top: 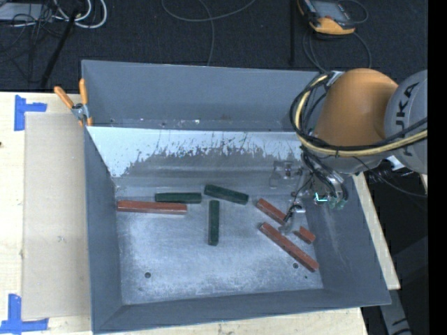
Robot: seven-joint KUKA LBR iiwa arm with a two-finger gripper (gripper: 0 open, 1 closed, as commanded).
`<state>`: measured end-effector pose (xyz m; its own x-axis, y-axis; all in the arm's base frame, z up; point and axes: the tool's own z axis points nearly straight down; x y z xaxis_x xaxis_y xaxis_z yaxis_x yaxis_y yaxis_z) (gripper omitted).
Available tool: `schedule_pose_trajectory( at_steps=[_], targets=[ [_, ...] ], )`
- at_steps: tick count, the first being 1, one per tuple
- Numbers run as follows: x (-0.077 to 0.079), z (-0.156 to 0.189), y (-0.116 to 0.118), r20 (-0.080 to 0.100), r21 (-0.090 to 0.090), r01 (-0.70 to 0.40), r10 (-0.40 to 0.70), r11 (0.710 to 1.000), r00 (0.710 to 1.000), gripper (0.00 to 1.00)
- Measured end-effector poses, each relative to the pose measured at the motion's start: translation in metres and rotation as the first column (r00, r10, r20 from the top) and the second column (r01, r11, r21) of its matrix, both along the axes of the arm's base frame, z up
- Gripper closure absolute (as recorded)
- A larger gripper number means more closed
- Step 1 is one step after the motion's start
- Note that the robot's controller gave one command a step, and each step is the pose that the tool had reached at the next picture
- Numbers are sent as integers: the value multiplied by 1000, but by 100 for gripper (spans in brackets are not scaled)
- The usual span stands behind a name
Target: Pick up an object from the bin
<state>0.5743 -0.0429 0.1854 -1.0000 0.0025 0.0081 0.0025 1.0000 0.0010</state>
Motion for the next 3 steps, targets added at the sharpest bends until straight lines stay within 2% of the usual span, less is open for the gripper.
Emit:
schedule_pose_trajectory(
  at_steps=[1, 2, 3],
  targets=[
    [45, -111, 7, 2, 0, 15, -15, 1000, 1000, 0],
    [47, -116, 38, 7, 1, -45, 45, 999, 999, 0],
    [47, -116, 37, 8, -1, -44, 44, 999, 999, 100]
  ],
)
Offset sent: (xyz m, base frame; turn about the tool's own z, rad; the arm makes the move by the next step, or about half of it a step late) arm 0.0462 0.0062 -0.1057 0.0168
